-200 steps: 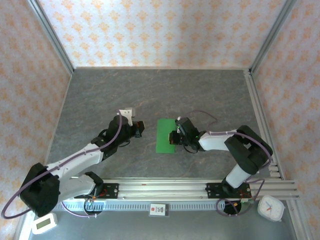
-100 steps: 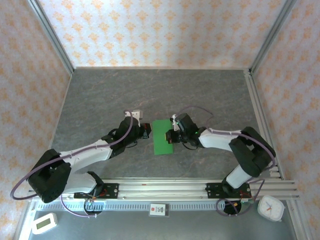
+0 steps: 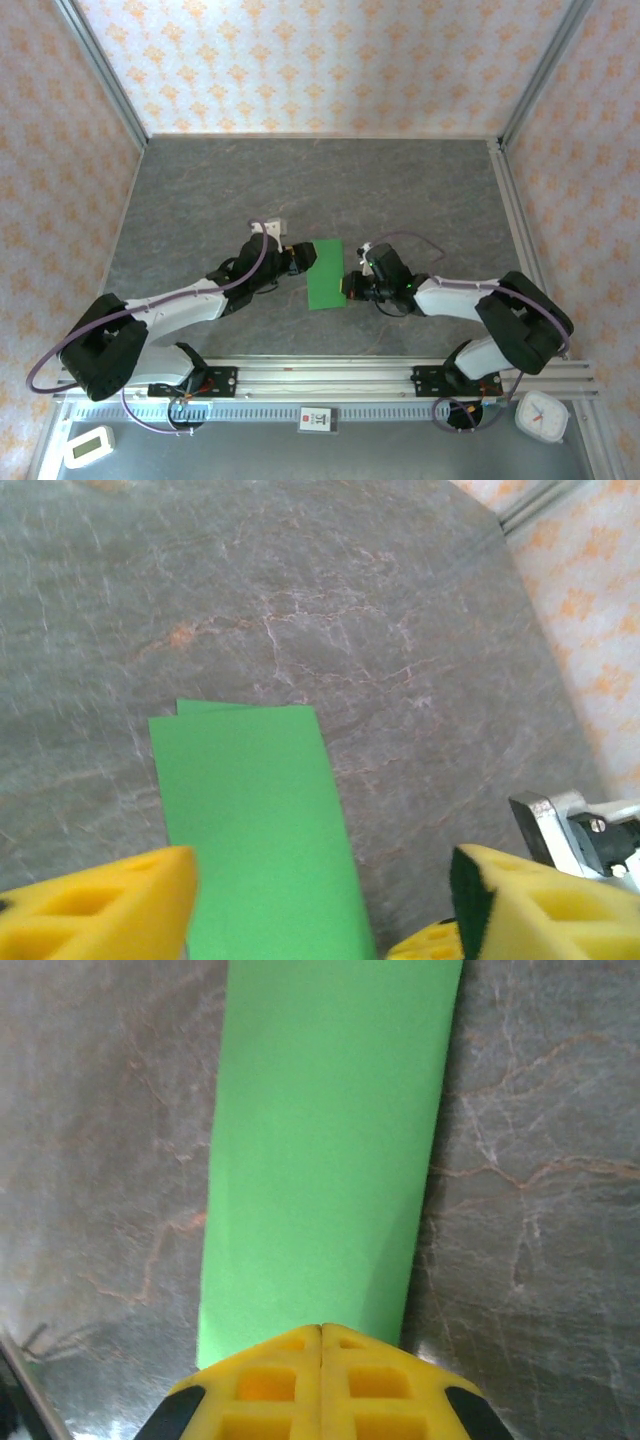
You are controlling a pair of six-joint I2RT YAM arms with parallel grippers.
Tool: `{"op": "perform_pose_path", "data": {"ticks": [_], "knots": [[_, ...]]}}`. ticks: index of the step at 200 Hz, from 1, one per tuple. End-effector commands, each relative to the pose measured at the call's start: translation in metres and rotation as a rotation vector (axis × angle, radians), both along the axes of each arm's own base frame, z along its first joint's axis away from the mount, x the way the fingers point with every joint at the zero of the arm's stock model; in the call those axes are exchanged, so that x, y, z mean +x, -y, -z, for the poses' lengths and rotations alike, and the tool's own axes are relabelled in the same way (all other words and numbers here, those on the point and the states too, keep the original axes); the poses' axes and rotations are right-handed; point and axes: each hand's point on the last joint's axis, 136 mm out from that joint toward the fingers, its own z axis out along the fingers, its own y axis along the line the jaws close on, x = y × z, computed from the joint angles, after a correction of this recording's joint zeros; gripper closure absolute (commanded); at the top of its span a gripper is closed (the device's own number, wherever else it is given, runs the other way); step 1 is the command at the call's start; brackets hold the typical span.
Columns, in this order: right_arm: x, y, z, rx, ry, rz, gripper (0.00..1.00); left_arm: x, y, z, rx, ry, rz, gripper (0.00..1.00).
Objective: Fold a paper plane with a square sheet of paper (pick it up from the middle)
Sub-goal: Third fold the triangle at the center of the table.
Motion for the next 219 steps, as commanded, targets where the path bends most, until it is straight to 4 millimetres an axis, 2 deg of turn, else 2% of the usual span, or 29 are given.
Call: {"op": "perform_pose_path", "data": {"ticks": [1, 42, 118, 155, 185, 219], "knots": [[0.014, -0.004, -0.022, 0.07, 0.047, 0.071, 1.0, -0.004, -0.003, 0.008, 0.021, -0.001, -0.002, 0.22], [0.019, -0.007, -0.025, 0.08, 0.046, 0.096, 1.0, -0.01, -0.014, 0.015, 0.014, 0.003, -0.038, 0.15], [0.008, -0.018, -0.002, 0.047, -0.008, 0.061, 1.0, -0.016, -0.023, 0.014, -0.151, -0.011, -0.13, 0.12], [0.004, -0.006, 0.023, -0.003, -0.041, 0.101, 1.0, -0.024, -0.003, 0.015, -0.19, -0.064, -0.036, 0.12], [-0.001, 0.0, 0.039, -0.028, -0.084, 0.123, 1.0, -0.035, 0.015, 0.033, -0.158, -0.116, 0.03, 0.12], [-0.003, 0.004, 0.044, -0.031, -0.098, 0.139, 1.0, -0.037, 0.027, 0.045, -0.138, -0.146, 0.065, 0.12]]}}
